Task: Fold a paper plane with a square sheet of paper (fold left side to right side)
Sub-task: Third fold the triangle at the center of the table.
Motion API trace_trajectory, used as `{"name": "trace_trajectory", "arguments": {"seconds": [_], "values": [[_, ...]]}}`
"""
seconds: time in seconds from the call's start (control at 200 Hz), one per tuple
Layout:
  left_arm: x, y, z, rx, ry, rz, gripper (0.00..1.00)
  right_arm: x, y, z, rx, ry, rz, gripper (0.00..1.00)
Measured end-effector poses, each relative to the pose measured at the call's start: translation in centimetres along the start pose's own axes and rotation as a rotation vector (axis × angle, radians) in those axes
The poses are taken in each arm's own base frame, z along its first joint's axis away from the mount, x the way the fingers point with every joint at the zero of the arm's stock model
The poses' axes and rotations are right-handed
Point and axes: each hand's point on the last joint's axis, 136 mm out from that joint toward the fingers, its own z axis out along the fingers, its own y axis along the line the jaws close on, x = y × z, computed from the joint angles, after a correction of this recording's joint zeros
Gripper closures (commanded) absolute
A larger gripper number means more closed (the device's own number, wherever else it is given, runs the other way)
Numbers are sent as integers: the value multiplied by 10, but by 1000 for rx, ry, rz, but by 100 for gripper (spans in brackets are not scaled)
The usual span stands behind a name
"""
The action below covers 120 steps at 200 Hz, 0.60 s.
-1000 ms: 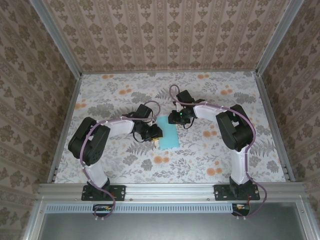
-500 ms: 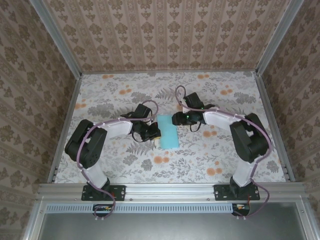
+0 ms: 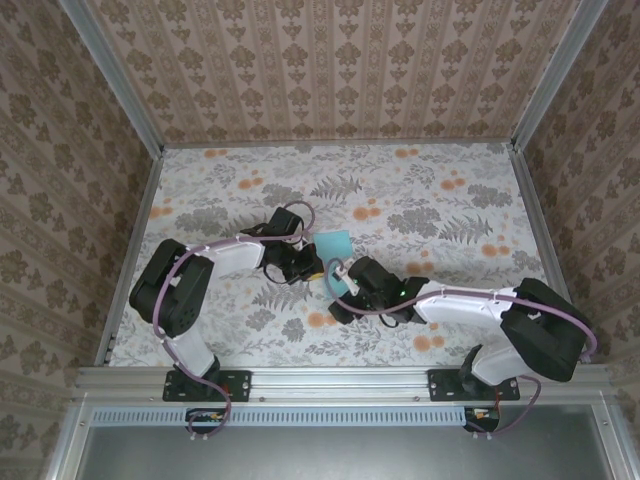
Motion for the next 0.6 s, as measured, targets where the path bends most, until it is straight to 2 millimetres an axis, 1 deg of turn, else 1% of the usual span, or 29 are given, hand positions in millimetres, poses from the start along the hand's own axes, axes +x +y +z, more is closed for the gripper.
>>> {"name": "trace_trajectory", "arguments": {"seconds": [0.085, 0.26, 0.355, 0.475, 0.6], "values": [[0, 0, -1, 6, 3, -6, 100, -2, 4, 4, 15, -12, -53, 16], [0, -1, -1, 10, 7, -8, 100, 3, 4, 23, 41, 33, -126, 17], [0, -1, -1, 13, 9, -8, 100, 1, 4, 29, 44, 41, -148, 20], [1, -2, -1, 15, 12, -8, 100, -8, 6, 34, 45, 29, -165, 25], [1, -2, -1, 18, 15, -8, 100, -16, 5, 39, 57, 15, -181, 37]]}}
